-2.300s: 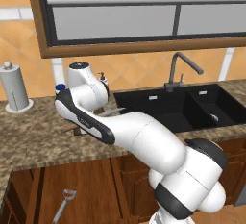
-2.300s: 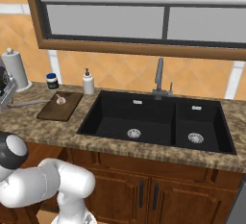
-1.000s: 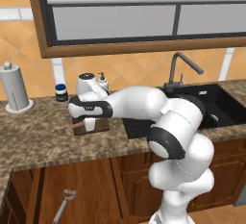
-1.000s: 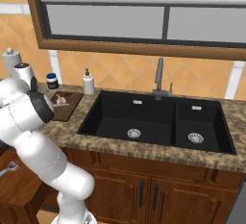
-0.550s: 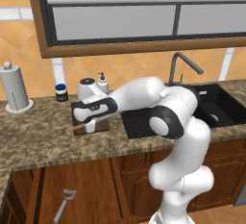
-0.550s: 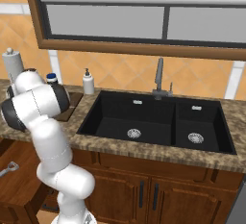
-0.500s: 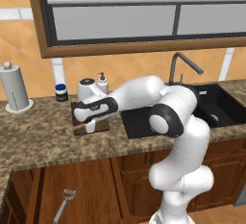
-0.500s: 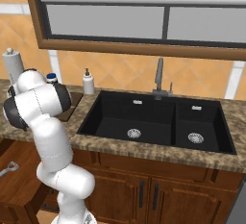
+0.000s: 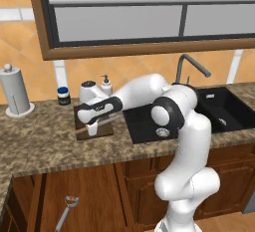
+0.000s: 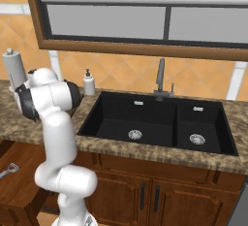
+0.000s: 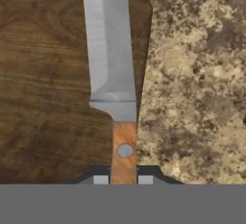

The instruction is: Place the appropriate cutting tool for cutting the garlic skin on the cutting board.

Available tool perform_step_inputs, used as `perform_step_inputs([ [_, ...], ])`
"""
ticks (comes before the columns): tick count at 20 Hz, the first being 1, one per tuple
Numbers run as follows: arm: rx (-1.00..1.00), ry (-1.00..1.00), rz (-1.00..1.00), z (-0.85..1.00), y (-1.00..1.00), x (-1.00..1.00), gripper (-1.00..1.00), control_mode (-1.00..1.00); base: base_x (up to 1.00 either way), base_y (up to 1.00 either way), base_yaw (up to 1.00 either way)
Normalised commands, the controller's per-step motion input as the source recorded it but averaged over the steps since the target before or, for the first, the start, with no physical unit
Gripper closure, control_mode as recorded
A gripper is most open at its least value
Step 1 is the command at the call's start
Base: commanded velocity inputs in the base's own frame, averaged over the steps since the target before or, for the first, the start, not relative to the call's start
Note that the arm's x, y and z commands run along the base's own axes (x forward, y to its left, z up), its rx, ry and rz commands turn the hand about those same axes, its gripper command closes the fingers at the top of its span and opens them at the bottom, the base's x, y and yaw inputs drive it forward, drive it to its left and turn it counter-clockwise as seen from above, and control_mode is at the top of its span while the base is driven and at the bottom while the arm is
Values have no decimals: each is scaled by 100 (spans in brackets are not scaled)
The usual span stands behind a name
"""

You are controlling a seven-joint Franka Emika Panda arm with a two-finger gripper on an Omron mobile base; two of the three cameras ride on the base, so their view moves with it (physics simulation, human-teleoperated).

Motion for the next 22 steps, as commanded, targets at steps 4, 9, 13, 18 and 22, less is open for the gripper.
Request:
perform_step_inputs([
  [4,0,6,6,-27,0,26,100,-100,0,0,0],
  [9,0,6,6,-27,0,22,100,-100,0,0,0],
  [13,0,5,5,-29,0,15,-100,-100,0,0,0],
  [18,1,-2,4,-3,-9,-10,-100,-100,0,0,0],
  [22,6,-8,4,7,-33,-49,-100,-100,0,0,0],
])
